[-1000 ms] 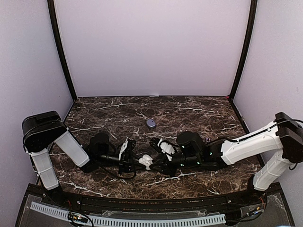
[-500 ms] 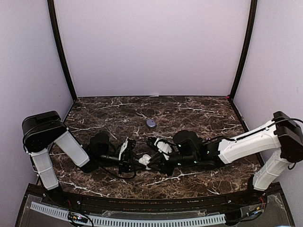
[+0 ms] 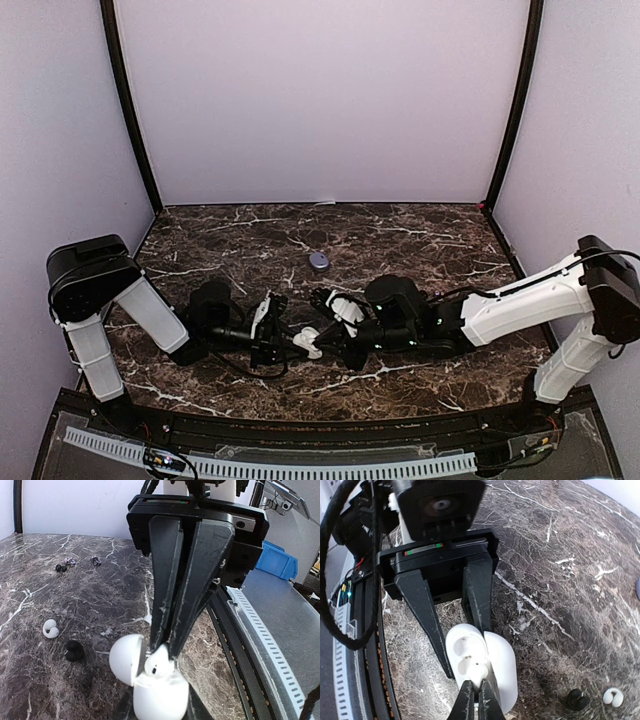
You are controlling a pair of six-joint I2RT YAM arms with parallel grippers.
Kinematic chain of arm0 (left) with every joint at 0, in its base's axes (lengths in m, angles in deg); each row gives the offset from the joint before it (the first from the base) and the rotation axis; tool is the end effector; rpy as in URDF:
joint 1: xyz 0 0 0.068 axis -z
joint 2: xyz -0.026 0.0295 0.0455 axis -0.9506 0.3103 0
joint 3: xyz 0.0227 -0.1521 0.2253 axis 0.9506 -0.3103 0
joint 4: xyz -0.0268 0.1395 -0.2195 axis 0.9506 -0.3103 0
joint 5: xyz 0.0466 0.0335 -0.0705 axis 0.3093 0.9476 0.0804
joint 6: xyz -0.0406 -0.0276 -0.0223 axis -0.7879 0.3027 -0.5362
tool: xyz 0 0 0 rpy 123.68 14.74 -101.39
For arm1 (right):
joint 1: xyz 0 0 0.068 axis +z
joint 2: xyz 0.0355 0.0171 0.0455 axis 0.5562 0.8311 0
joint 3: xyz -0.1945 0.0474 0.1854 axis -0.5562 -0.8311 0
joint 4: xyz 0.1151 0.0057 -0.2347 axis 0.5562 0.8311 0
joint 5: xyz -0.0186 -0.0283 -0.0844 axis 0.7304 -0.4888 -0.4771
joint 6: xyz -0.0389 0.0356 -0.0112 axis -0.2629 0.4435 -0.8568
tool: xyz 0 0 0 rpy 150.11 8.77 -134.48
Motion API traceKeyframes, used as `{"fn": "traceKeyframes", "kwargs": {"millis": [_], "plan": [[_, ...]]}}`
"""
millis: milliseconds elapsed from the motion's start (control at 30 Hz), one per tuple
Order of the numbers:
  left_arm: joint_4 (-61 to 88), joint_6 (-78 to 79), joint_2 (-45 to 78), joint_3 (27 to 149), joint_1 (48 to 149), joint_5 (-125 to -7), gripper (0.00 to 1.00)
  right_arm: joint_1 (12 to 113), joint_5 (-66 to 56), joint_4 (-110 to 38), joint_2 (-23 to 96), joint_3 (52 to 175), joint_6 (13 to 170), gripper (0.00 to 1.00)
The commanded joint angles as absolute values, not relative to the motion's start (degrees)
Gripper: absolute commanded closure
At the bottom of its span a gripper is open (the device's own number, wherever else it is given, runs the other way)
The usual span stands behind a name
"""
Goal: Insert the wireless bluetooth earbuds into the charging case
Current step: Pick up the left earbud from the right side groove of the charging case.
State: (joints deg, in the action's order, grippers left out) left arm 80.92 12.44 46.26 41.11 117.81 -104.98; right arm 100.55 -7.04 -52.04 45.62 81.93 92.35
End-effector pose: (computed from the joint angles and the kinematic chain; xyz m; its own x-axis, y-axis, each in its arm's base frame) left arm 0.1819 -0.2254 0.1225 -0.1101 0.1197 -0.9867 0.9917 -0.0529 -0.1171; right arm 0.1265 0.3039 0.1882 -0.3190 -0.4173 -0.8509 -0.9151 0.3692 0.1620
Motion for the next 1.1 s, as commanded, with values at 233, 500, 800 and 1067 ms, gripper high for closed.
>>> {"fn": "traceKeyframes", "kwargs": {"millis": [233,500,800,1067], "plan": [[81.69,13.69,43.94,41.64,117.98,-107.03,0.82,101.12,-7.57,-52.99,42.4,81.72,92.36,1.0],[81.56,13.88,43.97,41.65,118.0,-107.71,0.82,101.11,-7.1,-53.17,42.0,81.87,91.61,1.0],[81.47,13.57,44.31,41.91,117.98,-108.03,0.82,101.12,-5.45,-53.33,44.03,83.17,91.26,1.0],[81.47,13.22,44.67,42.18,117.99,-108.42,0.82,101.12,-4.74,-53.78,44.77,83.74,91.1,1.0]]}}
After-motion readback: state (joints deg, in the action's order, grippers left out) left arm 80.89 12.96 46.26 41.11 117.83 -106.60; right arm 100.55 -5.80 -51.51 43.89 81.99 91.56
